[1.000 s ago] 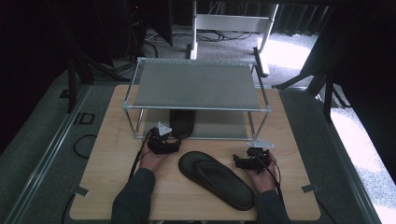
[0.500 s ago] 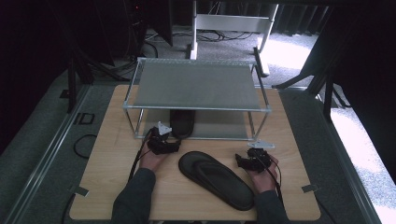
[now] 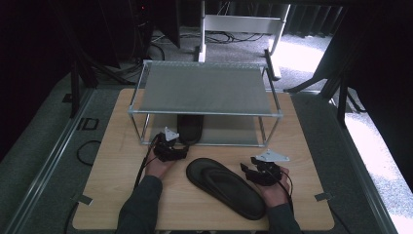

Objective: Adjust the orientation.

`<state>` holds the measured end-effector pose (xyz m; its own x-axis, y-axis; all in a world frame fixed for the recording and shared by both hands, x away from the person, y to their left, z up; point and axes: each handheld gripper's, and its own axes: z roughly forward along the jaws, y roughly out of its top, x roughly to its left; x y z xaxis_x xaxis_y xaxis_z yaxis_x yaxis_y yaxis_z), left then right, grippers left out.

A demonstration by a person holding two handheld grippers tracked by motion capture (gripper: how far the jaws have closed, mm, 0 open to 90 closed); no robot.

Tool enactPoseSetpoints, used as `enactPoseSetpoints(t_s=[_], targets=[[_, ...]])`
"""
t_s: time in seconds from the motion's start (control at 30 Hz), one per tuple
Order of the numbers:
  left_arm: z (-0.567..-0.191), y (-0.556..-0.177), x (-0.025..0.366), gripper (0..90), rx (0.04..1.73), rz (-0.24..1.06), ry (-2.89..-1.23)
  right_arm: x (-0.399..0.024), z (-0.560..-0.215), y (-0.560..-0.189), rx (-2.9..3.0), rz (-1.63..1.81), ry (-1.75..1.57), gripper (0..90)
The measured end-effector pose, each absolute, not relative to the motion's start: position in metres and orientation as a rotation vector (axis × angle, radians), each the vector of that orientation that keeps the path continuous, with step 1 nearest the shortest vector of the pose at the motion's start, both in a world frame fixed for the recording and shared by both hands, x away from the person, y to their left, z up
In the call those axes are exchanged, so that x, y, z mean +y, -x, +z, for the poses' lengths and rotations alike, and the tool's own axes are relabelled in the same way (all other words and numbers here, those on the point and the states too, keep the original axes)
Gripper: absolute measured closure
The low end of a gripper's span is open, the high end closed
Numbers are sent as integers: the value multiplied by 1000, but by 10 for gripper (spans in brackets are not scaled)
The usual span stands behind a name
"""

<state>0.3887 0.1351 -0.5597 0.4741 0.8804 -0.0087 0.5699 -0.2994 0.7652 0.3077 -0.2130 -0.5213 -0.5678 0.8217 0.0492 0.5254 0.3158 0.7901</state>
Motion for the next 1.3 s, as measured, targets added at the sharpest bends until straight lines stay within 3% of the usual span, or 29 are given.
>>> enactPoseSetpoints(t_s=[0.27, 0.53, 0.7, 0.8, 1.3], targets=[[-560, -389, 135, 263, 1200, 548, -2000, -199, -509, -291, 2290, 1239, -1059, 501], [-560, -389, 135, 264, 1200, 550, -2000, -174, -519, -287, 2404, 1194, -930, 518], [-560, -389, 135, 264, 1200, 551, -2001, -169, -528, -291, 2438, 1141, -948, 575], [-560, -388, 135, 264, 1200, 552, -2001, -171, -531, -295, 2430, 1135, -970, 669], [-560, -388, 135, 264, 1202, 551, -1999, -183, -523, -301, 2340, 1118, -1037, 763]])
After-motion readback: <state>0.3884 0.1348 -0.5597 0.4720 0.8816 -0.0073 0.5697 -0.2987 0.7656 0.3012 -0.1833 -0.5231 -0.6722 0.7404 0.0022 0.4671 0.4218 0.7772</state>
